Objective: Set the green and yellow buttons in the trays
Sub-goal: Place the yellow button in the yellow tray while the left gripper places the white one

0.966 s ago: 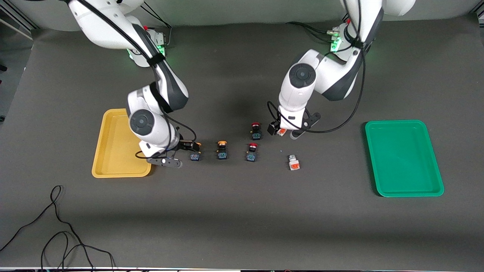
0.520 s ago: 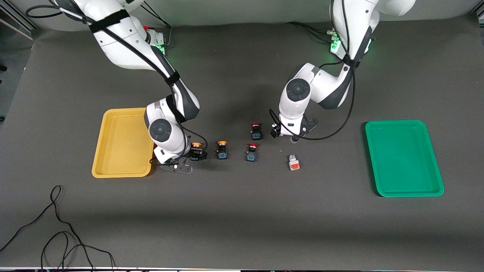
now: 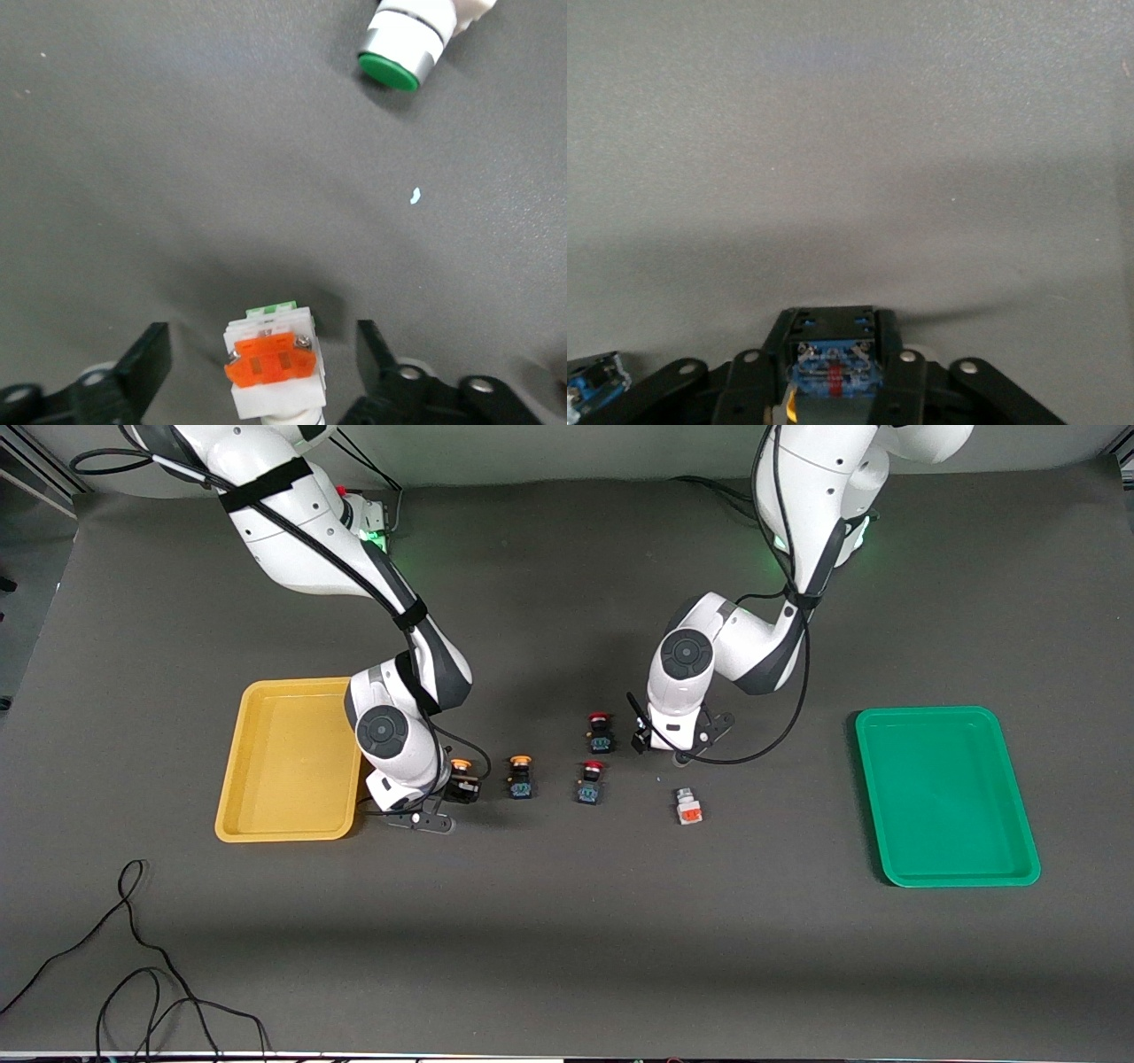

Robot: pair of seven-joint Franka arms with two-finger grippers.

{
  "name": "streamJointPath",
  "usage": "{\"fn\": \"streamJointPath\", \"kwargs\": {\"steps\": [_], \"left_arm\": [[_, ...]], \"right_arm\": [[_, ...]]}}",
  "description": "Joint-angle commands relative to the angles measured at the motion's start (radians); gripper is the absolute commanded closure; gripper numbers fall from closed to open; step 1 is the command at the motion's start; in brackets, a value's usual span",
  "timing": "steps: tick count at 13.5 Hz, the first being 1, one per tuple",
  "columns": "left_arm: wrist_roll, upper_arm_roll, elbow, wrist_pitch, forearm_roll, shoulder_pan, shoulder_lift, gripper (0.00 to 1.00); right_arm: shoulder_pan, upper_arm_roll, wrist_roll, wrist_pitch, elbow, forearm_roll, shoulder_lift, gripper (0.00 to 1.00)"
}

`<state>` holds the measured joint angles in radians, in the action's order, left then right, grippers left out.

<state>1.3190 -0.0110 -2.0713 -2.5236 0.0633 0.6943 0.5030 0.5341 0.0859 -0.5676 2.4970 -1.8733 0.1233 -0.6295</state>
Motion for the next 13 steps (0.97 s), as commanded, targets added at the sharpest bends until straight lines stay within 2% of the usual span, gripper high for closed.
{"fn": "streamJointPath", "kwargs": {"steps": [1, 3, 6, 8, 10, 13], "left_arm": [[0.016, -0.01, 0.005, -0.015, -0.01, 0.027, -0.001, 0.53], [0.016, -0.01, 0.005, -0.012, -0.01, 0.028, -0.003, 0.67], [0.005, -0.015, 0.025, 0.035, -0.01, 0.016, -0.052, 0.7], [-0.053, -0.018, 0.072, 0.212, -0.01, -0.021, -0.122, 0.7], [-0.137, -0.017, 0.112, 0.381, -0.008, -0.074, -0.22, 0.7], [-0.349, -0.017, 0.181, 0.641, 0.007, -0.183, -0.342, 0.7]], "right_arm": [[-0.002, 0.011, -0.002, -0.103, 0.011, 0.012, 0.081, 1.0], [-0.005, 0.021, 0.0, -0.237, 0.02, 0.012, 0.183, 1.0], [-0.003, 0.081, 0.037, -0.419, 0.026, 0.012, 0.322, 1.0], [-0.003, 0.153, 0.083, -0.507, 0.022, 0.01, 0.402, 1.0], [0.0, 0.231, 0.202, -0.568, 0.017, 0.01, 0.439, 1.0], [0.001, 0.355, 0.417, -0.561, -0.041, 0.01, 0.458, 1.0]]}}
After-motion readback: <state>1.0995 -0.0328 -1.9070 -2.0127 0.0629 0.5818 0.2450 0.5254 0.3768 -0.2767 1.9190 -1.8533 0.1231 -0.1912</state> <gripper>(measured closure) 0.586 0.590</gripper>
